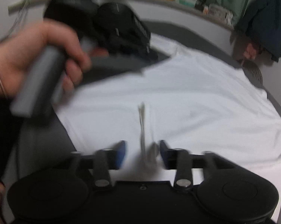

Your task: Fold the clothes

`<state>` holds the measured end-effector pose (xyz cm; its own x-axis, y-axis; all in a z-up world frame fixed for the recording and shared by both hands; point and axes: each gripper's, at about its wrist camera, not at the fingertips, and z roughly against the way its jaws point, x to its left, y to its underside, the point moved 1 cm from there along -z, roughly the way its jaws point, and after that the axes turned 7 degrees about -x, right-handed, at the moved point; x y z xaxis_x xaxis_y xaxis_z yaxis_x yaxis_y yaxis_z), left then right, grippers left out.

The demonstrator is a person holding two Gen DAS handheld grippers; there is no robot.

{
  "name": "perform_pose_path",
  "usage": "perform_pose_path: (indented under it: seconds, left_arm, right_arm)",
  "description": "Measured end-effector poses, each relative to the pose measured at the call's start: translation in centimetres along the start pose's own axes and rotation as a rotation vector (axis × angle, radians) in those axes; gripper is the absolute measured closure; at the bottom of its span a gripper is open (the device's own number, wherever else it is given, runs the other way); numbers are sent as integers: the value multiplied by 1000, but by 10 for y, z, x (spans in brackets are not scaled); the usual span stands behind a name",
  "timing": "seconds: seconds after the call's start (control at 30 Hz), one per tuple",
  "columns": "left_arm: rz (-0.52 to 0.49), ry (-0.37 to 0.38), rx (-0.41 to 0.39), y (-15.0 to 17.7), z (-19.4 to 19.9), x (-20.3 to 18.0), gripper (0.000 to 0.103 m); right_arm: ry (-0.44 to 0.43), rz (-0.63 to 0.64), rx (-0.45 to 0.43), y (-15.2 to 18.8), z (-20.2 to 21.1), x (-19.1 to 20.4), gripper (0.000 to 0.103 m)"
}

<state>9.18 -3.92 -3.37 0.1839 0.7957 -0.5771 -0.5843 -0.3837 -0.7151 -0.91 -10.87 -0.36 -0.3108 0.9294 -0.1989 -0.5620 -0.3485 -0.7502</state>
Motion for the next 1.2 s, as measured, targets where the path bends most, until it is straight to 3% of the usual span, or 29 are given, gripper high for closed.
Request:
perform_pose_path:
  seconds: [0.1, 0.27, 0.37, 0.47, 0.63, 0.8, 0.87, 0.93, 0.97, 1.07, 1.1, 1.2]
  left_arm:
    - [4, -14, -14, -1, 1, 2, 100]
    - [29, -39, -25, -2, 1, 8, 100]
    - [41, -46, -29, -3, 0, 11, 100]
    - [49, -51, -32, -3, 0, 11, 100]
    - [66, -80, -66, -5, 4, 15, 100]
    - [89, -119, -110, -7, 8, 21, 100]
    - [92, -119, -101, -7, 7, 22, 100]
    - [85, -120, -93, -6, 5, 22, 100]
    - [82, -122, -92, -6, 4, 21, 100]
    - [107, -137, -116, -7, 7, 25, 100]
    - [119, -142, -125, -7, 8, 27, 100]
    - [201, -155, -171, -8, 14, 38, 100]
  right_arm:
    - [18, 15, -43, -16, -8, 3, 53]
    - [54, -5, -18, -28, -47, 1, 58]
    - [45, -26, 20, -22, -62, 1, 75]
    - [59, -75, -18, -19, -56, -2, 93]
    - [56, -212, -112, -25, -36, -16, 94]
    - [41, -236, -146, -34, -34, -16, 94]
    - [24, -237, -106, -31, -45, -14, 89]
    - [-31, -247, -66, -24, -51, -12, 76]
    - [-60, -257, -61, -21, -50, -12, 63]
    - [-145, -314, -135, -11, -28, -23, 46]
    - [-170, -325, -160, -7, -19, -30, 36]
    - [-222, -339, -233, 11, 5, -59, 25]
